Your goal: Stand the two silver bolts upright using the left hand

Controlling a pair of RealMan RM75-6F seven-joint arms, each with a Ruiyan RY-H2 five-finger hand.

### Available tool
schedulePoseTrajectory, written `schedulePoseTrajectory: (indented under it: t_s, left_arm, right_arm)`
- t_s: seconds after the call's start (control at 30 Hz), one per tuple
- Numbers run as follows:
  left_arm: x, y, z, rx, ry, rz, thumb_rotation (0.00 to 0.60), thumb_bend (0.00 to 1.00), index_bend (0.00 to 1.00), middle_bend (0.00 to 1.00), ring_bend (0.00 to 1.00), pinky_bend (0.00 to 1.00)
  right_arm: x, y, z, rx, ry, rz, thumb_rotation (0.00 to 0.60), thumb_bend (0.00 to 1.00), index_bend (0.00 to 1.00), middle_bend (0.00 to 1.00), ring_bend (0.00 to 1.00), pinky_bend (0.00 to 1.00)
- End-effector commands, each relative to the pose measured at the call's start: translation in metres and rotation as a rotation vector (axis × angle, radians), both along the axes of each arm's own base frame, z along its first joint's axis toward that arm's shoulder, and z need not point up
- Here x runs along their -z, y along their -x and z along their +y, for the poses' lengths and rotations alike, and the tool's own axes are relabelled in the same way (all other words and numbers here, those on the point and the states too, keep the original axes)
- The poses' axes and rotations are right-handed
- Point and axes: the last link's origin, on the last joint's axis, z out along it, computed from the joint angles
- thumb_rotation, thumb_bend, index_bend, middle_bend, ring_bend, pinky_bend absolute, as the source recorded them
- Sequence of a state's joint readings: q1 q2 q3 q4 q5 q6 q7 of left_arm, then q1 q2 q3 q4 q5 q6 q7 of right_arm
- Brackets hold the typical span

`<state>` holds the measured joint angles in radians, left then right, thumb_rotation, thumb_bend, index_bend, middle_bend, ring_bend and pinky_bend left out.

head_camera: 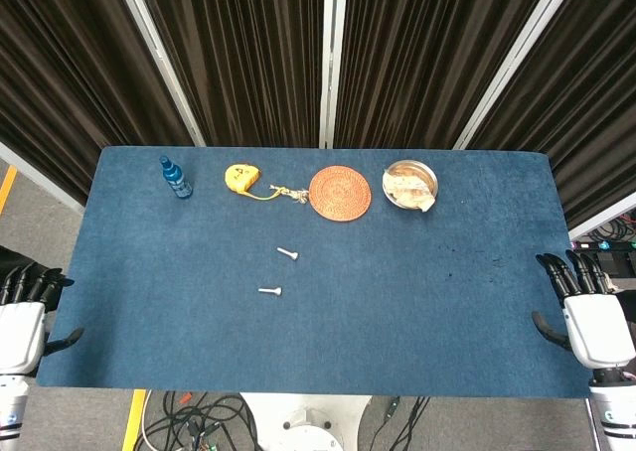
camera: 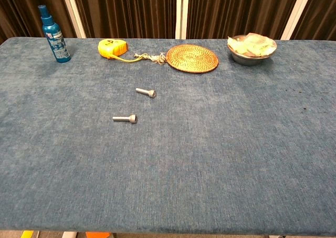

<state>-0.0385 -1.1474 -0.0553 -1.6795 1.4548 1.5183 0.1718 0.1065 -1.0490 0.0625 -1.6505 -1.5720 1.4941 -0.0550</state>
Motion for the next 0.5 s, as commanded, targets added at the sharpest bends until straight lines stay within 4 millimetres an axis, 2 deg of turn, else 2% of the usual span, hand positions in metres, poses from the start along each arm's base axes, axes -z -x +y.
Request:
schedulePoseTrajectory:
  t_s: [0.03, 0.37, 0.5]
  left_arm:
    - [0.001, 0.0003, 0.0016, -0.002, 0.003, -0.002, 0.6, 0.08, 0.28, 0.16, 0.01, 0.0]
    - [0.0022, 0.0007, 0.0025, 0.002, 0.012, -0.001, 0.6, 0.08, 0.28, 0.16, 0.01, 0.0]
    - [0.0023, -0.005, 0.0092, 0.042, 0.033, 0.012, 0.6, 0.08, 0.28, 0.16, 0.01, 0.0]
  right_arm:
    - [0.0011, -0.0003, -0.0014, 0.003, -0.004, -0.001, 0.6, 0.19, 0.09, 0.14, 0.0, 0.01]
    - [0.0018, -0.0029, -0.003, -0.005, -0.005, 0.002, 0.6, 0.19, 0.09, 0.14, 0.0, 0.01]
    - [0.0006, -0.0033, -0.0007, -0.011, -0.002, 0.005, 0.6, 0.19, 0.09, 0.14, 0.0, 0.01]
